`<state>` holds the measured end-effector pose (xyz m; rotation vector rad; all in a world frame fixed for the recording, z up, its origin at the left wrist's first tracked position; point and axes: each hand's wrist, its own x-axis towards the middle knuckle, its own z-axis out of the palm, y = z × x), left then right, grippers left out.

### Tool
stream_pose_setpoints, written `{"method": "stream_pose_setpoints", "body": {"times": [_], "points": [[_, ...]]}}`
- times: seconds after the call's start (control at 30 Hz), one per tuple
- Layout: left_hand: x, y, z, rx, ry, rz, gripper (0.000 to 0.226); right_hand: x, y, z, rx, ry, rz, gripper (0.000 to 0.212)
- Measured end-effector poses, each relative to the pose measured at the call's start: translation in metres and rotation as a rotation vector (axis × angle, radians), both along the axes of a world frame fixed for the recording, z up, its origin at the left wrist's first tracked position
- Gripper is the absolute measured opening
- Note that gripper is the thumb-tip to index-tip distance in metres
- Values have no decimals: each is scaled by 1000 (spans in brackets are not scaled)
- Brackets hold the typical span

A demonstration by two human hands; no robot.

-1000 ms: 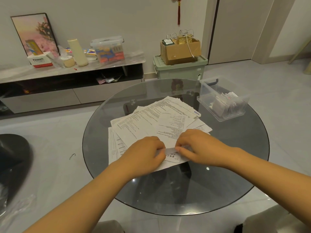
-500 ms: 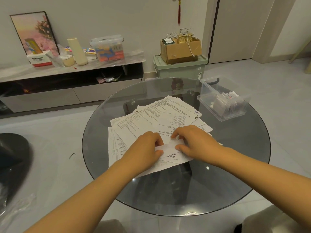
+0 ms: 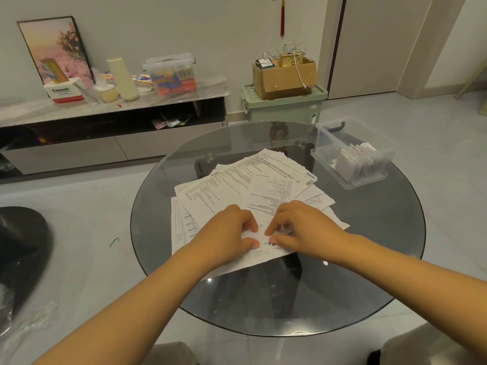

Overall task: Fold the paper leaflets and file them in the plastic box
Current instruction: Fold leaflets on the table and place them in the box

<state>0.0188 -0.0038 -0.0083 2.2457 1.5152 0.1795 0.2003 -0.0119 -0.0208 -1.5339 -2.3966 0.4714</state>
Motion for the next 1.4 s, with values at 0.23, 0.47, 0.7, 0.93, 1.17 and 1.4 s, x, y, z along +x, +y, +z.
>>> {"method": "stream_pose_setpoints", "body": {"times": [0.23,0.47,0.7,0.93,1.17,1.4], "points": [[3,-1,1,-74,-44,115,37,3,-2,3,-7,-46,31,24],[3,0,2,-87,-199,149,17,6,0,-3,51,-35,-66,41],[15,4,6,-35,-297,138,15,12,3,6,-50,103,-118,7],[48,15,15,-40,-541,187,11,43,4,26,-112,268,-283,14],[85,22,11,-10,-661,158,5,73,-2,34,-168,488,-492,8],[121,22,2,14,-576,83,12,111,-3,25,-49,416,-632,12]]}}
